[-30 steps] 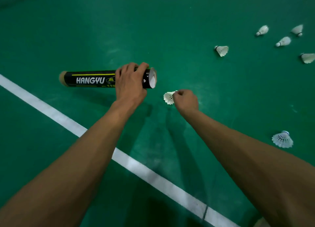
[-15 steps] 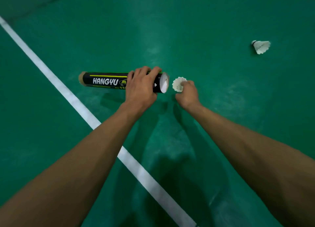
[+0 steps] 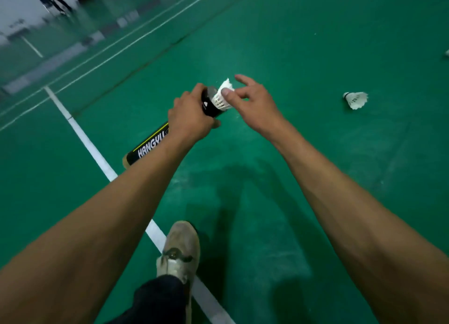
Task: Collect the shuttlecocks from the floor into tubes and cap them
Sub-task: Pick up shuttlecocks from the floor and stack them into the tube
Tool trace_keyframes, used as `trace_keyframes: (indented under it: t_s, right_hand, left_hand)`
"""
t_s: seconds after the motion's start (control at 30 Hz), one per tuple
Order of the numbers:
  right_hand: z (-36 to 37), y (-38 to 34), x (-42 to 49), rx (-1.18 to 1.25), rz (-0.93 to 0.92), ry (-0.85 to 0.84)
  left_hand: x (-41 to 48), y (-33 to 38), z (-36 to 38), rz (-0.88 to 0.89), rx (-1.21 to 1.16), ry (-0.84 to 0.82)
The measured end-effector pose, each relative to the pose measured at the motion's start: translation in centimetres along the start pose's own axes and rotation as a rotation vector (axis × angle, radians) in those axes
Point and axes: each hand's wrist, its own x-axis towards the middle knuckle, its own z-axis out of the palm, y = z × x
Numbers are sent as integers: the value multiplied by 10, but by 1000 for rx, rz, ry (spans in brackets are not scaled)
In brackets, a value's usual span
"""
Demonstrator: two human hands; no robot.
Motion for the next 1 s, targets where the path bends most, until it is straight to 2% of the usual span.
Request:
trace_keyframes:
  t_s: [0.1, 0.17, 0.2, 0.3, 0.33, 0.37, 0.47, 0.53, 0.6, 0.67, 0.77, 0.87, 0.93, 1.0]
  right_hand:
    - [-11, 4, 1, -166, 9, -60]
    - [-35, 17, -7, -178, 90, 11]
    - [-51, 25, -15, -179, 115, 123]
    - [-108, 46, -47, -275, 90, 640]
    - [-128, 51, -55, -311, 83, 733]
    - [-148, 54, -62, -332, 90, 740]
    - [-186, 57, -75, -344, 270, 509]
    - [-192, 59, -81, -481, 380, 366]
    - [-194, 64, -82, -515, 446, 313]
    - [-201, 69, -81, -361, 523, 335]
    - [-220, 80, -85, 1, 657, 337]
    - [-233, 95, -102, 211, 710, 306]
    - [-239, 105, -116, 252, 714, 371]
    - [-247, 107, -131, 238, 671, 583]
  left_hand:
    - [16, 47, 19, 100, -86, -31]
    - [19, 82, 39, 183, -166, -63]
    - [18, 98, 51, 216, -193, -81]
    - [14, 143, 90, 276, -255, -126]
    - [13, 157, 103, 294, -278, -140]
    - [12, 172, 115, 322, -299, -157]
    - [5, 216, 136, 427, -350, -207]
    - [0, 242, 143, 511, -351, -209]
    - [-3, 262, 149, 605, -345, -198]
    - [-5, 276, 153, 708, -367, -266]
    - [-2, 290, 157, 898, -368, -447]
    - [-2, 307, 167, 1076, -315, -497]
    - [-7, 319, 175, 1134, -288, -496]
    - [-16, 333, 182, 1163, -290, -482]
